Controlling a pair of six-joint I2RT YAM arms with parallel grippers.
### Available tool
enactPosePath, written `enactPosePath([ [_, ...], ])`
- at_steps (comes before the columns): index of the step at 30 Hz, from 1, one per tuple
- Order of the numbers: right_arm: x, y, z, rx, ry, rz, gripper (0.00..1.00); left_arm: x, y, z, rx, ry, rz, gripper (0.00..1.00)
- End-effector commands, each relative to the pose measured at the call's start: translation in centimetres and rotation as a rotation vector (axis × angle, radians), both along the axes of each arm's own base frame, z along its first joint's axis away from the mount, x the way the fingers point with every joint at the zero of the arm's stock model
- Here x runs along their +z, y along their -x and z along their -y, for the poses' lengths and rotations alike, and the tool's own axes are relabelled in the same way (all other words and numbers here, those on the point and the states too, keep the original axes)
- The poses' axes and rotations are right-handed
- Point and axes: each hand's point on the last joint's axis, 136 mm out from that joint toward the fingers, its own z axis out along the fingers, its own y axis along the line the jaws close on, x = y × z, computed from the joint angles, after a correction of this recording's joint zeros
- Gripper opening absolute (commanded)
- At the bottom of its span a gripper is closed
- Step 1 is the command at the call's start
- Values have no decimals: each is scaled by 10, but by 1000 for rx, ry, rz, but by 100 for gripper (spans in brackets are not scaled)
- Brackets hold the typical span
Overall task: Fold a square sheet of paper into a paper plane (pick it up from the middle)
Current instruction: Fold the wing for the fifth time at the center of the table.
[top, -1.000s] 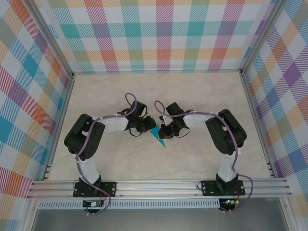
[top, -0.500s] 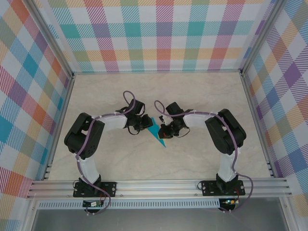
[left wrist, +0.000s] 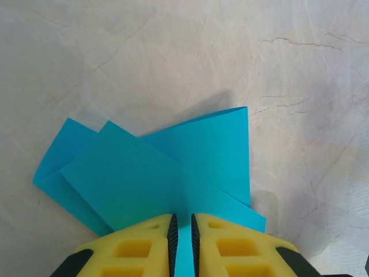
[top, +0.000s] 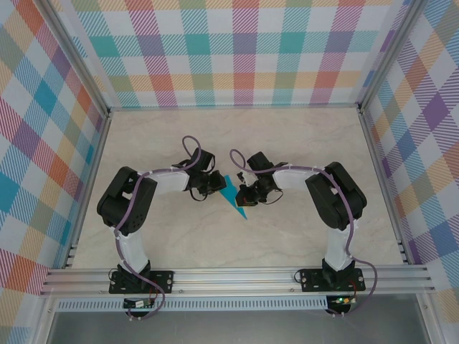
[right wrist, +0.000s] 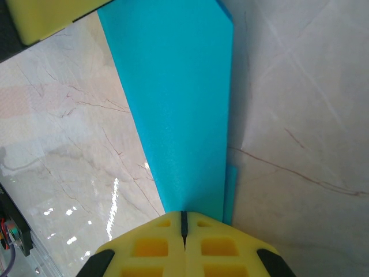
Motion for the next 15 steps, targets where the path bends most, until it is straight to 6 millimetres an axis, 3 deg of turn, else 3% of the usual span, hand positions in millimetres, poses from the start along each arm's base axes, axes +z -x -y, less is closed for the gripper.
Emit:
enactPosePath([
  [1, -50, 27, 39, 4, 214, -94, 0, -27, -2, -30, 61, -82, -30, 17],
  [8, -60, 32, 46, 6, 248, -108, 0, -26, -21, -73, 147, -129, -7, 16],
  [15, -59, 32, 44, 6, 235, -109, 0, 9, -52, -92, 176, -87, 77, 16],
])
